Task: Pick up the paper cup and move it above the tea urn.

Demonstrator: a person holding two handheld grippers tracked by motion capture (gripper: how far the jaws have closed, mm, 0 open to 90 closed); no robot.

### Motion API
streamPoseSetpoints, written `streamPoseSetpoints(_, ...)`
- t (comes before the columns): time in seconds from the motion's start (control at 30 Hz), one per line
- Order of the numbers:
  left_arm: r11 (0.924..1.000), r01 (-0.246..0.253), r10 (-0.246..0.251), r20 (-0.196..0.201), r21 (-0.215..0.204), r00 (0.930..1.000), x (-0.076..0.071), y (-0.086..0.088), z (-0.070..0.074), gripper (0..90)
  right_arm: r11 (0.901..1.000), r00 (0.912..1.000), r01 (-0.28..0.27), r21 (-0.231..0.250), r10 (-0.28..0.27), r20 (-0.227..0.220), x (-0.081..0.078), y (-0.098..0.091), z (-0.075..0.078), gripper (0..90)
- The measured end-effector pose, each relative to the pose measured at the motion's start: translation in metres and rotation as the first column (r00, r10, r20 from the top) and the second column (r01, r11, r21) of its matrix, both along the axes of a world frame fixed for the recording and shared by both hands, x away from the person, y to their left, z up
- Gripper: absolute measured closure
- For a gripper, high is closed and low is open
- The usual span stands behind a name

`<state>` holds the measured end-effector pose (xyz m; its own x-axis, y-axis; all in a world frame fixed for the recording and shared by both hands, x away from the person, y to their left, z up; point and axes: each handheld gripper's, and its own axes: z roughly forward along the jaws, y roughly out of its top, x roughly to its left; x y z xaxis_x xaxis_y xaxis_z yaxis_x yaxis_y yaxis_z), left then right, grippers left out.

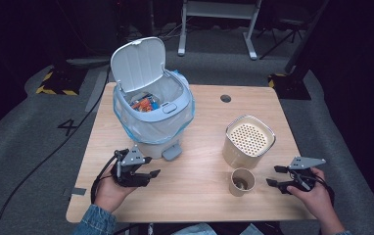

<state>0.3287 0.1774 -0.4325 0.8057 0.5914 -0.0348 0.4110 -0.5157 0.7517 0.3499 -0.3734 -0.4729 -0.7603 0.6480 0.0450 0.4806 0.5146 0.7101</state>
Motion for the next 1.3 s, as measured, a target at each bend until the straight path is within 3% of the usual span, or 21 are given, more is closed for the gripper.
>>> streamPoseSetpoints(0.1, 1.0, 0.008, -0.008, -0.054, -0.005, 0.9985, 0.006, 0.005, -0.015, 45.3, 0.9985, 0.9985, -0.052, 0.017, 0.052, -0.016, -0.004, 0.004, 0.001, 30.2)
streamPoseSetpoints(0.3, 0.9979, -0.003, 0.012, -0.134, 0.064, 0.9908, 0.016, 0.009, -0.038, 45.6, 0.9889, 0.9889, -0.148, -0.015, 0.148, 0.011, -0.017, 0.02, 0.002, 26.9)
streamPoseSetpoints(0.53, 0.9888, -0.032, 0.055, -0.159, 0.146, 0.9858, 0.022, 0.008, -0.053, 45.0, 0.9797, 0.9794, -0.199, 0.02, 0.199, 0.037, -0.027, 0.039, -0.001, 21.5)
streamPoseSetpoints(0.73, 0.9885, -0.037, 0.057, -0.136, 0.146, 0.9891, 0.021, 0.008, -0.056, 43.7, 0.9723, 0.9747, -0.22, 0.078, 0.216, 0.056, -0.029, 0.054, -0.004, 19.5)
streamPoseSetpoints(0.93, 0.995, -0.024, 0.029, -0.051, 0.097, 0.9983, 0.019, 0.014, -0.066, 36.0, 0.9682, 0.9716, -0.228, 0.104, 0.219, 0.09, -0.029, 0.072, -0.009, 19.4)
streamPoseSetpoints(1.0, 0.9981, -0.023, 0.025, -0.021, 0.057, 0.9995, 0.018, 0.016, -0.071, 34.2, 0.9666, 0.9702, -0.229, 0.114, 0.218, 0.106, -0.029, 0.075, -0.011, 19.4)
streamPoseSetpoints(1.3, 0.9982, -0.025, 0.026, -0.025, 0.055, 0.9993, 0.018, 0.017, -0.071, 33.4, 0.9546, 0.9686, -0.229, 0.19, 0.205, 0.141, -0.027, 0.086, -0.022, 20.5)
